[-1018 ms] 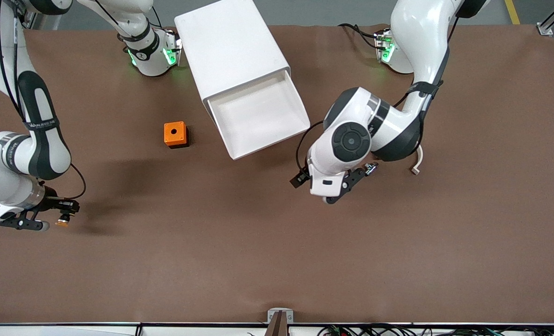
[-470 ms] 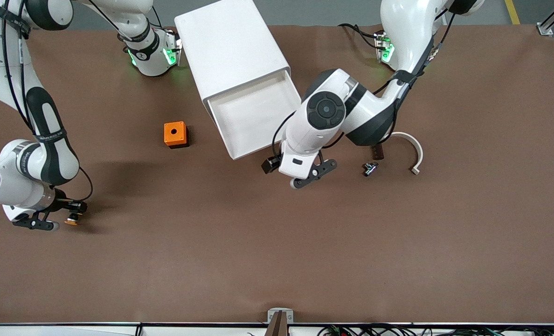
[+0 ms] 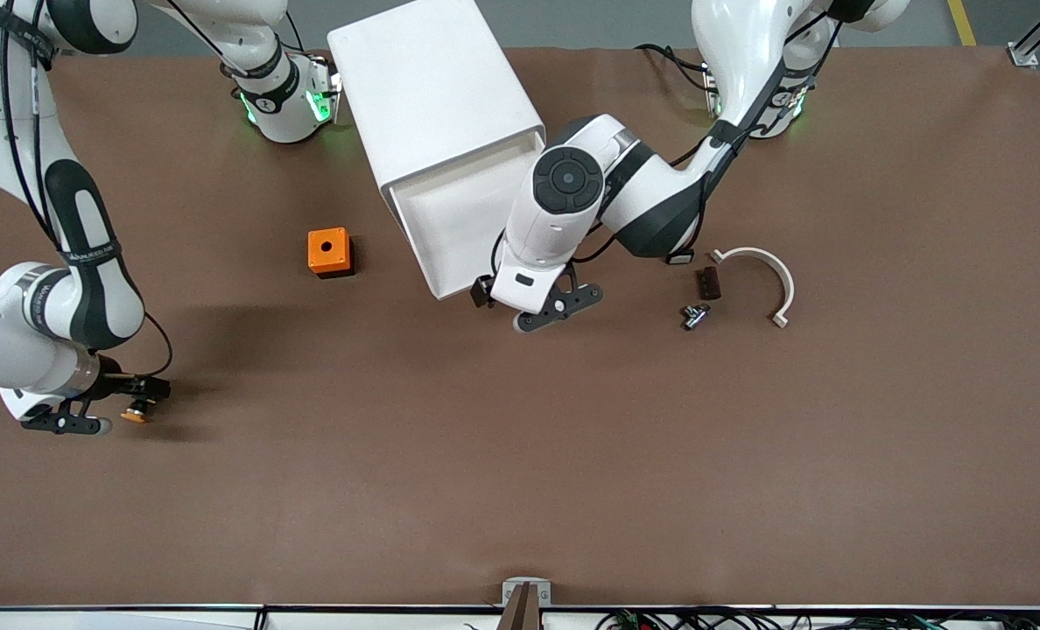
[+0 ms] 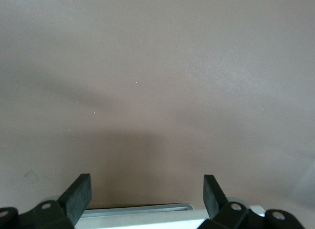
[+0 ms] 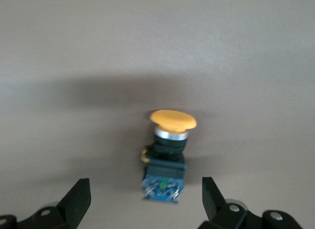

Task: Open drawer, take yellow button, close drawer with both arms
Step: 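Set the button on the table with the right gripper while the left pushes drawer, then push the drawer shut with the left gripper while the right gripper retracts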

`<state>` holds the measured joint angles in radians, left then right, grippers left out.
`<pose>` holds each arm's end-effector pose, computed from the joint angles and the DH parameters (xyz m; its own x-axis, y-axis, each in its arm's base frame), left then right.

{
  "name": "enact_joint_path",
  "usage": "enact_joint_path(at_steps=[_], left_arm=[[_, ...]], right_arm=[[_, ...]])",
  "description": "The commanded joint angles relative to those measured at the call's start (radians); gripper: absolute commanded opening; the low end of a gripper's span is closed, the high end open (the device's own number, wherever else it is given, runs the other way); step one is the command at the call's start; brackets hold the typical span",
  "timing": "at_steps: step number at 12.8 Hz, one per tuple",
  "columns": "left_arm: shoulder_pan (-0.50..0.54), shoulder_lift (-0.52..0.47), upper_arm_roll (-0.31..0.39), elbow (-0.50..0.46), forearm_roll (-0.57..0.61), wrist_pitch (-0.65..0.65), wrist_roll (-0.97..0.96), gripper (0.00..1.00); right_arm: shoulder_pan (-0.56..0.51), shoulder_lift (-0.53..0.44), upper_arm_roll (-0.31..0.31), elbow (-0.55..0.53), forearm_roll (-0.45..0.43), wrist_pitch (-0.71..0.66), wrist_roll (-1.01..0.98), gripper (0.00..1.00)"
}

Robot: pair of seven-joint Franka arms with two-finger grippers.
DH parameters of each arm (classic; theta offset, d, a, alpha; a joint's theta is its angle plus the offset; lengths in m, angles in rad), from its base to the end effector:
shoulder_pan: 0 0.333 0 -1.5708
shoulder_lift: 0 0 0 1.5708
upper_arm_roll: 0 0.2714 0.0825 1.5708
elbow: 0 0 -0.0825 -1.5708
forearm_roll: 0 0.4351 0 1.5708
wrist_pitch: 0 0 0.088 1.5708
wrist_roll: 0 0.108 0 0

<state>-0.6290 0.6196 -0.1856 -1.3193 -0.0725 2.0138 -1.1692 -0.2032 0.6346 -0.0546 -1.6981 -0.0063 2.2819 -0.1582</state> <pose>0.5342 -0.5354 0.3321 0.9085 0.3972 -0.1299 0.4134 -0.8997 0.1400 0.6594 -0.1727 0.1502 0.9947 -0.0861 -0.0554 -0.0846 -0.9960 0.0285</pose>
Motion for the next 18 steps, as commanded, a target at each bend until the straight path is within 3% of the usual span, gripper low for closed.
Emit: enact_joint_path(at_steps=[1, 5, 7, 10, 13, 18], left_arm=[[-0.023, -0.012, -0.002, -0.037, 0.075, 0.011, 0.026, 1.00], [-0.086, -0.004, -0.003, -0.040, 0.095, 0.000, 0.040, 1.00], [-0.119, -0.003, -0.003, -0.041, 0.095, -0.026, 0.036, 1.00], [-0.158, -0.001, -0.012, -0.057, 0.082, -0.041, 0.022, 1.00], [-0.213, -0.003, -0.021, -0.087, 0.079, -0.046, -0.056, 1.00], [-0.212, -0.004, -0.104, -0.135, 0.077, -0.047, -0.176, 1.00]], right_arm=[[0.039, -0.108, 0.009, 0.035, -0.001, -0.180, 0.078, 1.00], [0.091, -0.202, 0.009, 0.164, -0.003, -0.441, 0.172, 1.00], [0.097, -0.201, 0.009, 0.291, -0.011, -0.550, 0.180, 1.00], [0.102, -0.204, 0.010, 0.382, -0.004, -0.625, 0.177, 1.00], [0.107, -0.216, 0.013, 0.396, 0.018, -0.673, 0.184, 1.00], [0.146, -0.373, 0.007, 0.329, 0.028, -0.743, 0.181, 1.00]])
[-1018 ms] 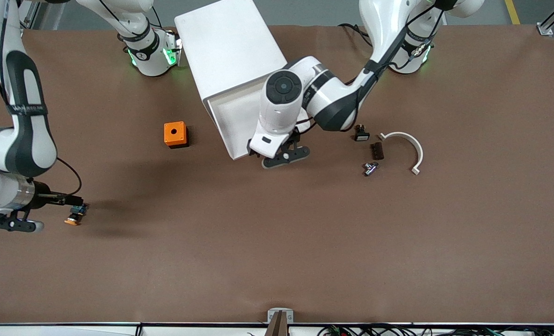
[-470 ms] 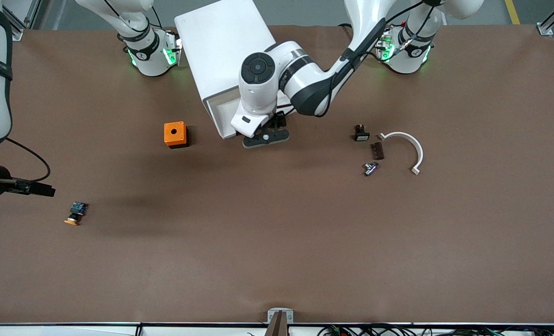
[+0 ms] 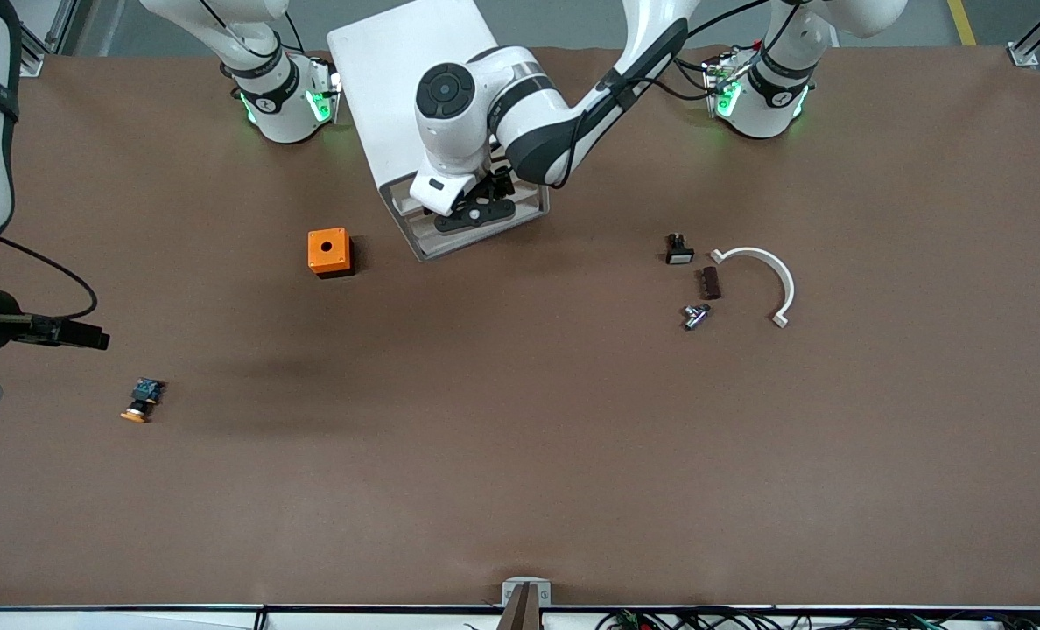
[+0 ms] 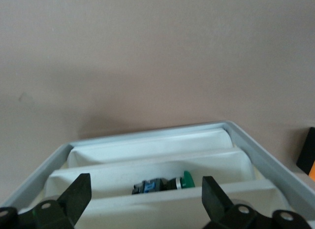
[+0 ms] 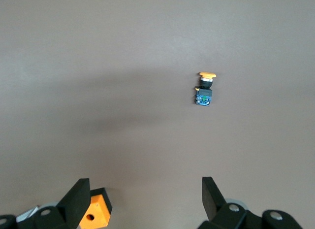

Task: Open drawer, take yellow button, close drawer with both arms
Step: 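Push the drawer shut with the left gripper while the right gripper retracts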

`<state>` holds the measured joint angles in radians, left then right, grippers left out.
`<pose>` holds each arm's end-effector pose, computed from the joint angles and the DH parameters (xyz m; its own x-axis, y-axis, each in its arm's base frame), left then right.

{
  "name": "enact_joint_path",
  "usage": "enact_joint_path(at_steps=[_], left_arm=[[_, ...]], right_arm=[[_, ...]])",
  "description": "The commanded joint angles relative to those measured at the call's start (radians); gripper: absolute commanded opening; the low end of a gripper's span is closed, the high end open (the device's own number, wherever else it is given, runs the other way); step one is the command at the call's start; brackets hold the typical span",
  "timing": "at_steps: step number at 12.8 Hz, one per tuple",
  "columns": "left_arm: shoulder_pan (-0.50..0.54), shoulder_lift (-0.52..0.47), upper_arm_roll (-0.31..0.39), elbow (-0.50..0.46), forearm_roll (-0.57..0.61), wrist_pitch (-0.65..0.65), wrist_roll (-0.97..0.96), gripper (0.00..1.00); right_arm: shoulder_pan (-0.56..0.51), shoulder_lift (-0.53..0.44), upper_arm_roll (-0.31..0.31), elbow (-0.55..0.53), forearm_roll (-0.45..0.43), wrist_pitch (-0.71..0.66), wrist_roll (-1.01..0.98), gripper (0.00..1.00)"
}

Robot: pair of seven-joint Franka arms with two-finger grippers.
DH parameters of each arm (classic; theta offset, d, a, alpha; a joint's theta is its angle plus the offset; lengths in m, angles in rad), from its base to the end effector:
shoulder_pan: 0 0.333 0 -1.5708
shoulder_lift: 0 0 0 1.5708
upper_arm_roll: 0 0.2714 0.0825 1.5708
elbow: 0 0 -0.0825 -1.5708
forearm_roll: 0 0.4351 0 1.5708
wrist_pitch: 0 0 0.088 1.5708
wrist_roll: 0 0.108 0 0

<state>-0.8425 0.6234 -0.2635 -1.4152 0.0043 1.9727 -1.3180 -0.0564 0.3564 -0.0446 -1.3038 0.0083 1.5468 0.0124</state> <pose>0.3527 -0.6422 0.2817 0.9558 0.2493 -0.1556 0.2508 -0.9680 -0.0099 0.6849 -0.0642 0.4848 0.9874 -0.1113 -0.1127 -0.1110 -0.9938 0.0087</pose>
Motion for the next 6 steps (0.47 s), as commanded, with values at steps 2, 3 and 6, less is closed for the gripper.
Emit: enact_joint_path(at_steps=[2, 3, 6], left_arm=[[0.002, -0.007, -0.029, -0.042, -0.013, -0.006, -0.050, 1.00], [0.003, -0.005, -0.029, -0.042, -0.083, -0.006, -0.075, 1.00], [0.016, -0.005, -0.028, -0.048, -0.121, -0.020, -0.086, 1.00]], right_arm=[[0.001, -0.193, -0.003, -0.148, 0.013, 0.002, 0.011, 1.00], [0.000, -0.230, -0.003, -0.176, 0.013, -0.004, 0.011, 1.00], [0.000, -0.361, -0.005, -0.291, 0.012, 0.004, 0.000, 1.00]])
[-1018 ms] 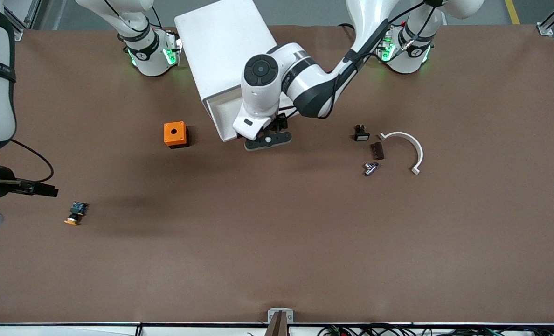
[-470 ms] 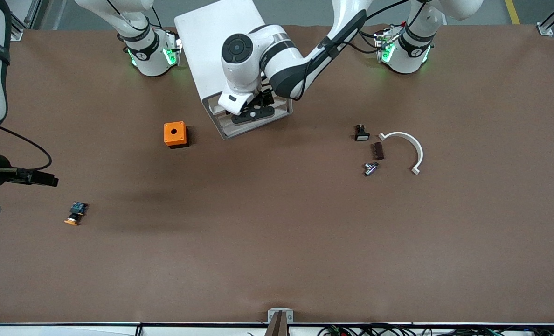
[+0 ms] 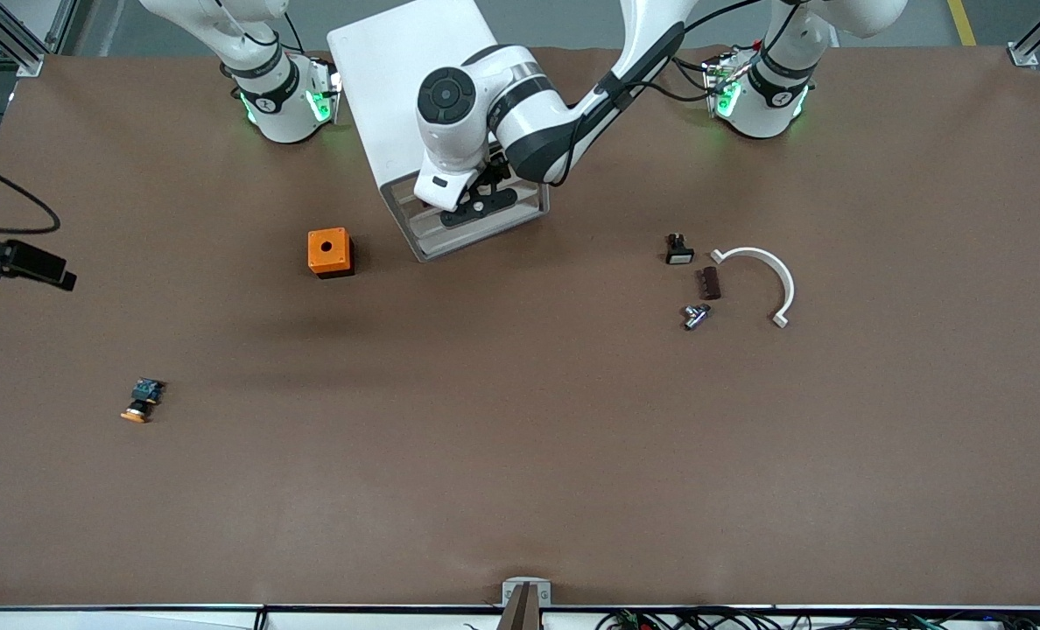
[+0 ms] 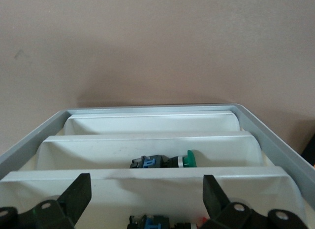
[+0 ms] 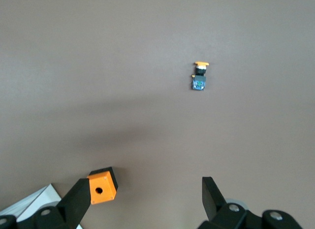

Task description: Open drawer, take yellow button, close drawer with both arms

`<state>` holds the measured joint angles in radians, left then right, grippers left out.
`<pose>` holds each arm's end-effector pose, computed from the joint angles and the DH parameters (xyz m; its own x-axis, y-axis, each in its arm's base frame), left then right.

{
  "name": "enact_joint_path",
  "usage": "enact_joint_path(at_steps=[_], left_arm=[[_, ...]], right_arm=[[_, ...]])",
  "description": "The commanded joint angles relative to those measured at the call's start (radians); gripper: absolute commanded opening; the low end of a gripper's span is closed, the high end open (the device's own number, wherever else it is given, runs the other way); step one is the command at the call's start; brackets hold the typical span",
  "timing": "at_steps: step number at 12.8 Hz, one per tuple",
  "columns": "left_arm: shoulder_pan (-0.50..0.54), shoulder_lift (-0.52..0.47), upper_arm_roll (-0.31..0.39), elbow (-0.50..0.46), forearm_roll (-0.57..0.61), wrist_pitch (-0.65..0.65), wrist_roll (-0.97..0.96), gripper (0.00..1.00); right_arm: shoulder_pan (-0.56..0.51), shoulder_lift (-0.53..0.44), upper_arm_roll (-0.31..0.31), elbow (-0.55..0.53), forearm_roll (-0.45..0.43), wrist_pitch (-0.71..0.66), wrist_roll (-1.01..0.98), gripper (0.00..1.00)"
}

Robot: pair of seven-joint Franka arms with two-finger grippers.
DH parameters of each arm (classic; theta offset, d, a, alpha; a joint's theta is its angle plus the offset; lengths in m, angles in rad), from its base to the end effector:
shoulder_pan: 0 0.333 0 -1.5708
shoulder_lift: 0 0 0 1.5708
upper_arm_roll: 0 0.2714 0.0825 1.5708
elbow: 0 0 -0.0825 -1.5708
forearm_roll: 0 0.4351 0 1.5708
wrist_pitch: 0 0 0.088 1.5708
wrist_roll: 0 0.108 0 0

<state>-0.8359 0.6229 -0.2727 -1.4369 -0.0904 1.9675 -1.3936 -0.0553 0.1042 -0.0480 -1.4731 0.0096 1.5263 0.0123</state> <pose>0.3424 -0.6417 0.2729 0.9031 0.3518 -0.2464 0.3538 -0.9346 -0.0376 0.6252 -0.0624 0.5617 0.9921 -0.1148 -0.0509 -0.1151 -0.9933 -0.0040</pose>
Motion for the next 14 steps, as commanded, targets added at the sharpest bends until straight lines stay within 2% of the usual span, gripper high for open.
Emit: enact_joint_path(at_steps=[1, 5, 8, 10, 12, 14], left_arm=[[0.024, -0.011, -0.011, -0.023, -0.025, -0.015, -0.004, 1.00], [0.190, -0.080, -0.003, -0.016, -0.009, -0.018, 0.001, 1.00], [0.328, -0.132, -0.003, -0.016, 0.144, -0.091, 0.011, 1.00], [0.402, -0.166, -0.011, -0.014, 0.221, -0.163, 0.126, 1.00], [0.460, -0.216, -0.003, -0.016, 0.222, -0.223, 0.252, 1.00], [0.565, -0.279, -0.003, -0.016, 0.222, -0.268, 0.420, 1.00]], right_arm=[[-0.001, -0.125, -0.001, -0.127, 0.010, 0.018, -0.002, 1.00], [0.000, -0.181, -0.001, -0.127, 0.009, -0.014, -0.003, 1.00], [0.005, -0.179, 0.002, -0.128, 0.000, -0.018, -0.003, 1.00], [0.006, -0.181, 0.003, -0.145, -0.002, -0.012, -0.003, 1.00], [0.006, -0.179, 0.003, -0.147, -0.008, -0.012, -0.005, 1.00], [0.008, -0.179, 0.003, -0.148, -0.008, -0.012, -0.005, 1.00]])
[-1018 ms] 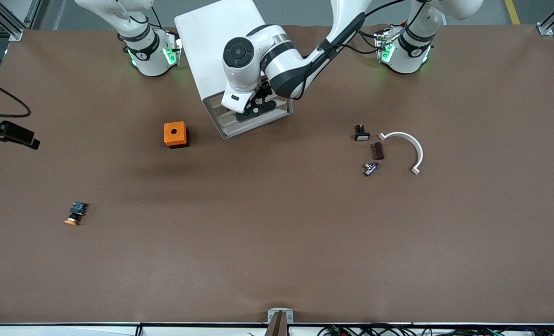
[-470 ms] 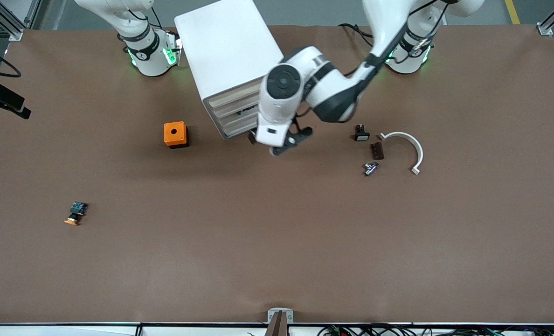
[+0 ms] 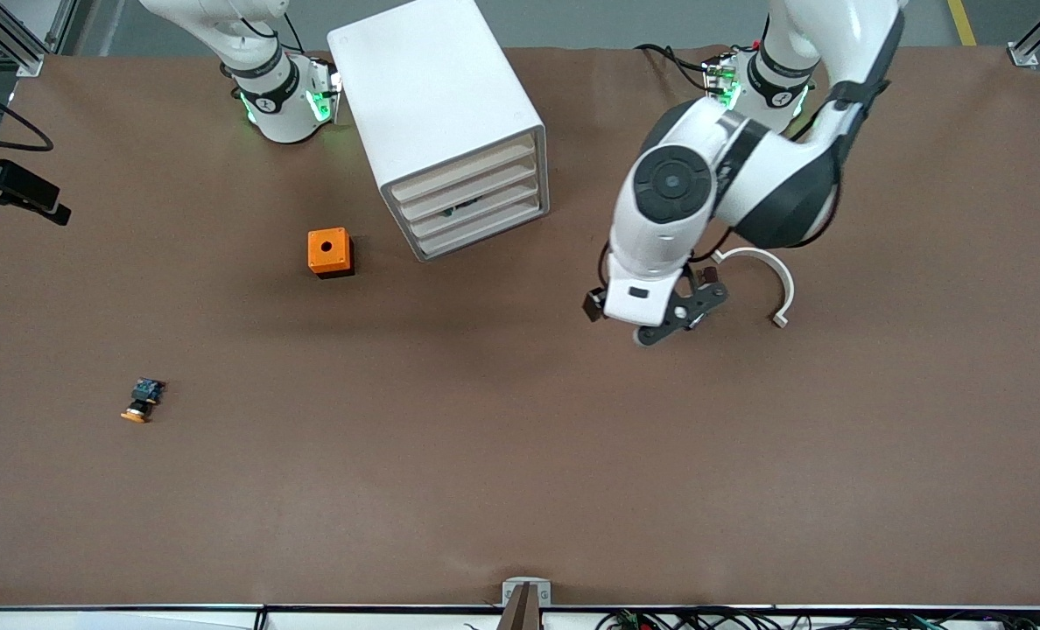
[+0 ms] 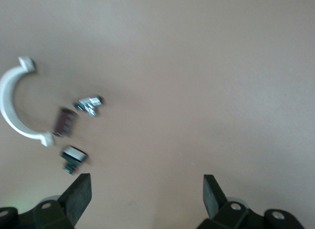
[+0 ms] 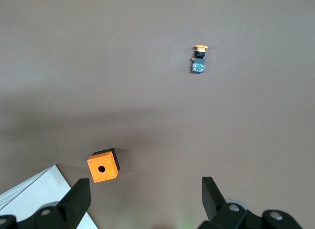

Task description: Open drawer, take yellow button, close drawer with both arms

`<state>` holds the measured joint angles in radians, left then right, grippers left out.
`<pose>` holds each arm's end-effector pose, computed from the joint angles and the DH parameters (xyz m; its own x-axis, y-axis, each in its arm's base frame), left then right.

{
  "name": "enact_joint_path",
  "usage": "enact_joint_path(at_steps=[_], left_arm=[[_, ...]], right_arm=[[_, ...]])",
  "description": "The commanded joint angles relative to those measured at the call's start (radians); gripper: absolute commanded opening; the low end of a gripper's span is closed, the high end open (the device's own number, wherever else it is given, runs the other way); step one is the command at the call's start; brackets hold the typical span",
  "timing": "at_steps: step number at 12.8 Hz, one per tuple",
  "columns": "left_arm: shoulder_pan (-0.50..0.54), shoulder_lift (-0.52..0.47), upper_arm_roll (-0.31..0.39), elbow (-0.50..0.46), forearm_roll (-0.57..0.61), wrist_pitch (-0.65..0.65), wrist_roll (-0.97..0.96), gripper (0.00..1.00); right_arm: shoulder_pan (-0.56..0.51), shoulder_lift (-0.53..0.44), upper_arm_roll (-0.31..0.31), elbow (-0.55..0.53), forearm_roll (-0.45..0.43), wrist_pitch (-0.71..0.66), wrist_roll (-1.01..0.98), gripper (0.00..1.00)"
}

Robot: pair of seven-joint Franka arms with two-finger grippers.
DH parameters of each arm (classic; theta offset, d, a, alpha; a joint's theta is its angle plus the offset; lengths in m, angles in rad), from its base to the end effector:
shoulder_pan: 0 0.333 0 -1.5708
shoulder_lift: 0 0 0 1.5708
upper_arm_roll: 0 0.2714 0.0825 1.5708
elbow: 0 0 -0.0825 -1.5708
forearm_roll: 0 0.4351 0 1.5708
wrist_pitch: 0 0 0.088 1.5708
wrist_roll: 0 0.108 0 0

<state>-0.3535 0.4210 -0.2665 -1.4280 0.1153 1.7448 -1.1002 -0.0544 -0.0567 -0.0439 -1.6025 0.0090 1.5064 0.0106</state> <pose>0.5910 -0.3809 0.3986 0.8891 0.4562 -0.0374 0.4523 -0.8882 -0.0811 0.5808 -0.0569 0.5906 0.9934 -0.1079 -0.0396 -0.1084 -0.9940 -0.0111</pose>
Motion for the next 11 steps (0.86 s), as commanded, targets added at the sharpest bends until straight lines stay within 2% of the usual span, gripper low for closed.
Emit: enact_joint_path(at_steps=[1, 5, 7, 9, 11], left_arm=[[0.137, -0.097, -0.011, -0.025, 0.017, -0.062, 0.231, 1.00], [0.307, -0.198, -0.008, -0.026, 0.009, -0.111, 0.587, 1.00], [0.323, -0.275, 0.047, -0.034, 0.000, -0.148, 0.759, 1.00], [0.326, -0.330, 0.097, -0.061, -0.022, -0.220, 0.825, 1.00], [0.327, -0.385, 0.145, -0.103, -0.025, -0.234, 0.929, 1.00]], right_arm=[[0.007, -0.018, -0.001, -0.019, -0.007, 0.009, -0.003, 1.00], [0.007, -0.034, -0.001, -0.042, -0.007, 0.020, -0.003, 1.00], [0.007, -0.055, -0.001, -0.077, -0.009, 0.034, -0.004, 1.00], [0.021, -0.066, -0.002, -0.091, -0.014, 0.048, -0.004, 1.00], [0.021, -0.065, -0.002, -0.090, -0.020, 0.054, -0.004, 1.00]])
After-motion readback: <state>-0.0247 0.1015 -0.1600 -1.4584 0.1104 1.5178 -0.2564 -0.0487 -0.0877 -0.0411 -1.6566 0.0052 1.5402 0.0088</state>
